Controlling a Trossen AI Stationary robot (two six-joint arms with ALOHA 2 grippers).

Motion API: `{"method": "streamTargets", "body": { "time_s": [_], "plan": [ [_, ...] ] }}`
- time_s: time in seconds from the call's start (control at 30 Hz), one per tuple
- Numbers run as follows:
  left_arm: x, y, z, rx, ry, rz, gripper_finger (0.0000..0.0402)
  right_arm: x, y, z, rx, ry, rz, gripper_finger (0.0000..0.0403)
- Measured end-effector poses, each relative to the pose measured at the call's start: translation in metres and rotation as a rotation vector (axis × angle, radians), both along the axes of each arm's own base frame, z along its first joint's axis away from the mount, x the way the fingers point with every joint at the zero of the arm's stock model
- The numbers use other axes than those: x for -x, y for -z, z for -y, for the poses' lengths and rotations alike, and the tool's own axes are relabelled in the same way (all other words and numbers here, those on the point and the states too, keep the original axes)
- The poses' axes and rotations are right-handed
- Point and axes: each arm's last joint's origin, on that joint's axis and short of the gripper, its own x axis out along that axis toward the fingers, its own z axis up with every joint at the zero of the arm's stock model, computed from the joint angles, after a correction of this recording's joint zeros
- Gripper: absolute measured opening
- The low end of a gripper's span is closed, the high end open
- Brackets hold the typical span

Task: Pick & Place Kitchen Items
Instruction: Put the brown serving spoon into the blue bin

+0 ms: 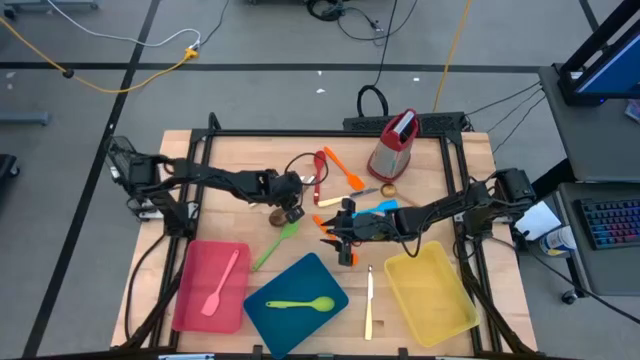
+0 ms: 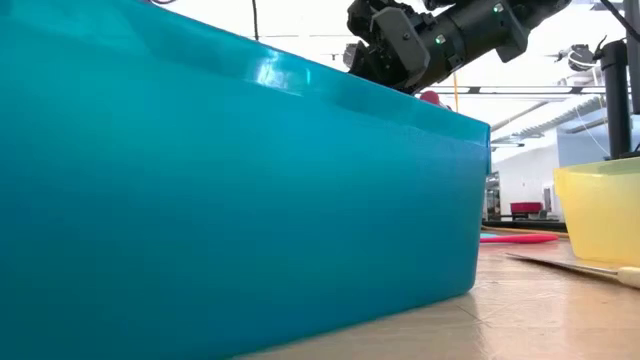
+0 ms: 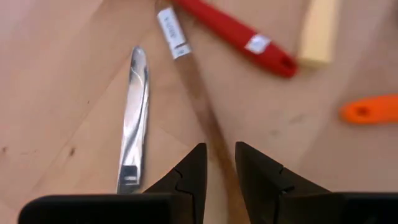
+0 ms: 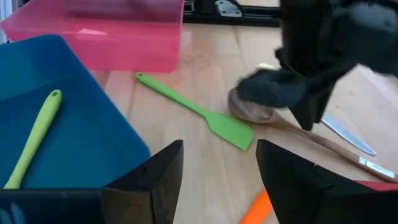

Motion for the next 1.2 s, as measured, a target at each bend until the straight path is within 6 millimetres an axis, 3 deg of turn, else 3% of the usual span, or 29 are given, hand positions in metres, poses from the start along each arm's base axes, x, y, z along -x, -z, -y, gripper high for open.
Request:
{"method": "streamTargets", "body": {
  "time_s": [0.23,0.6,0.8,0.9,1.03,1.2],
  "plan": [
    [-0.006,0.015,-0.015,0.056,-0.003,0.023,0.0085,0.002,0.001,-0.009,0.002,-0.026,-0.007,0.0196],
    [-0.005,0.016,-0.025,0.011,0.042,0.020,0.0085,0.003,0.001,-0.011,0.005,-0.033,-0.014,0.0196],
    [-0.005,0.016,-0.025,0.001,0.058,0.015,0.0032,0.003,0.001,-0.011,0.008,-0.032,-0.016,0.0196],
    [-0.005,0.015,-0.025,-0.011,0.082,0.008,0.0026,0.003,0.001,-0.011,0.008,-0.032,-0.016,0.0196],
    [-0.002,0.006,-0.025,-0.007,0.064,0.031,0.0031,0.003,0.001,-0.011,0.008,-0.032,-0.016,0.0196],
    [0.003,-0.023,-0.021,-0.037,0.063,0.107,0.0024,0.003,0.001,-0.011,0.006,-0.031,-0.016,0.0196]
  ]
}}
